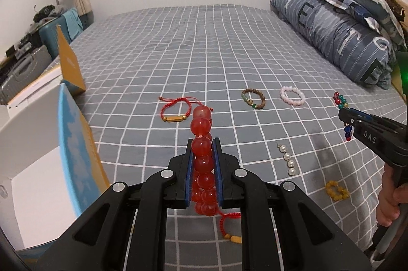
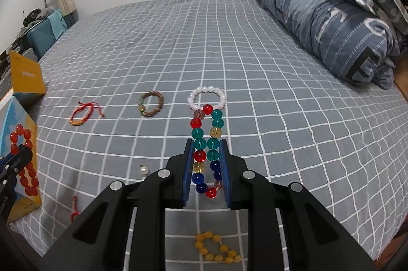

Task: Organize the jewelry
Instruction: 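Carry both held bracelets up and over to the white box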

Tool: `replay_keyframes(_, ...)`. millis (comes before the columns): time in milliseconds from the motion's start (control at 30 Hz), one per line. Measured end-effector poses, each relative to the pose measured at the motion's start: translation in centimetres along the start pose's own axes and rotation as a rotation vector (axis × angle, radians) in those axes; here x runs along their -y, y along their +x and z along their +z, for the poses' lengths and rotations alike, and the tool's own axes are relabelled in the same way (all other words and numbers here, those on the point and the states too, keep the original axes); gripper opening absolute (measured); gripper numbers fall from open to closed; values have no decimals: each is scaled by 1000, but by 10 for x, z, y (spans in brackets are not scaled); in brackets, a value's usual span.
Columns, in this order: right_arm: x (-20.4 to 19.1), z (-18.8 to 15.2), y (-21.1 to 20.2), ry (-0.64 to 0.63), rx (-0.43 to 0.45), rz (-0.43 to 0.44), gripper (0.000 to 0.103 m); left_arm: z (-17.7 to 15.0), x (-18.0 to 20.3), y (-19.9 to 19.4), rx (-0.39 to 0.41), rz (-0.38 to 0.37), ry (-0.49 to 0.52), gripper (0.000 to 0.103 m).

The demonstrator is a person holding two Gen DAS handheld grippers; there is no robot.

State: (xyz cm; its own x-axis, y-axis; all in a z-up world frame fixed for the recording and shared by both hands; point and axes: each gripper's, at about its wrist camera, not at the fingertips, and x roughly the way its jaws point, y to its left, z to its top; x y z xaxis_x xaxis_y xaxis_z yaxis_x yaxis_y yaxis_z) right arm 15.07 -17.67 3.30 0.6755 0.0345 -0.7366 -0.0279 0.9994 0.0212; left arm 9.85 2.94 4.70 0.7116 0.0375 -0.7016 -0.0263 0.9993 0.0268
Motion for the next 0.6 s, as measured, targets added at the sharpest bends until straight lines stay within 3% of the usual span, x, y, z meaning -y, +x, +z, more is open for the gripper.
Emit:
replay_keyframes(300,-31,6,-37,-41,33,26,19,4,-24,-44,42,22,-32,13)
replay_keyframes(600,-87,11,-67,-121,70,73,19,2,-62,-79,74,66,-87,13)
